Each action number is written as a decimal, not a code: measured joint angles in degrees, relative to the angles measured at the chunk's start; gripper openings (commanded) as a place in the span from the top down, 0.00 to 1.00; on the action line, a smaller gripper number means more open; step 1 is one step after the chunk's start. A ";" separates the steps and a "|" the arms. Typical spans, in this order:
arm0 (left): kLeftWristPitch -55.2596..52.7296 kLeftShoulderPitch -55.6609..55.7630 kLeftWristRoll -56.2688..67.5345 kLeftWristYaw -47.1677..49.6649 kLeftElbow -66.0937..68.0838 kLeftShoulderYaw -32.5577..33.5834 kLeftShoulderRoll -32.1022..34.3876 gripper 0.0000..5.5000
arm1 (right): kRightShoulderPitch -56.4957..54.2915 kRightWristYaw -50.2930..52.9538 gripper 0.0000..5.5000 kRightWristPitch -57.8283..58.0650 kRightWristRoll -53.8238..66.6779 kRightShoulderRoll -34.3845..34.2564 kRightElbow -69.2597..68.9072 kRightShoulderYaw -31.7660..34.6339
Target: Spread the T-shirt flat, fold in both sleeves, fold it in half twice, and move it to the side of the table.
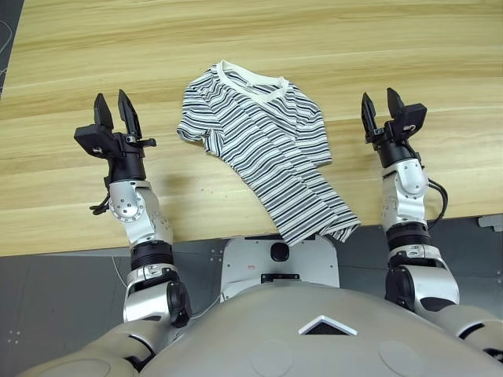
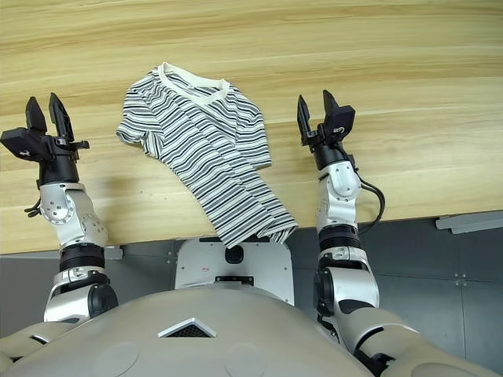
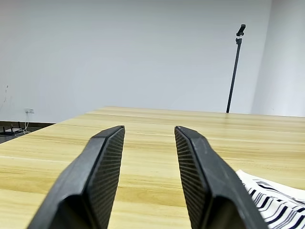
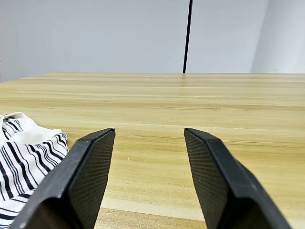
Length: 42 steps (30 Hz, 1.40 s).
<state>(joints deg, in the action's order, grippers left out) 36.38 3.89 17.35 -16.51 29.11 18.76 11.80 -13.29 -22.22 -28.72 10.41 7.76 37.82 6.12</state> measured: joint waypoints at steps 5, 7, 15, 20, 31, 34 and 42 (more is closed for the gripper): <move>-0.07 0.00 0.05 -0.20 0.00 0.05 0.00 0.64 | 0.00 0.02 0.51 0.07 0.00 -0.09 -0.16 0.00; -0.09 0.00 0.07 -0.23 0.00 0.05 0.01 0.64 | 0.00 0.05 0.51 0.07 -0.01 -0.10 -0.19 0.00; -0.13 0.00 0.13 -0.26 0.00 0.06 0.01 0.64 | 0.00 0.10 0.51 0.07 -0.05 -0.10 -0.26 -0.01; -0.13 0.00 0.30 -0.29 -0.01 0.07 0.01 0.64 | 0.00 0.10 0.51 0.06 -0.07 -0.10 -0.26 -0.03; -0.12 0.00 0.39 -0.33 -0.01 0.09 0.01 0.64 | 0.02 0.18 0.51 -0.08 -0.94 -0.09 -0.38 -0.43; -0.12 0.00 0.39 -0.33 -0.01 0.09 0.01 0.64 | 0.03 0.19 0.51 -0.09 -1.19 -0.09 -0.40 -0.45; -0.12 0.00 0.37 -0.32 -0.01 0.09 0.01 0.64 | 0.02 0.21 0.51 -0.09 -1.20 -0.09 -0.40 -0.45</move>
<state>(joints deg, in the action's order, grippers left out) 36.26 3.89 17.72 -16.83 29.10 18.85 11.81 -13.27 -22.02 -28.81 9.22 7.67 37.42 5.67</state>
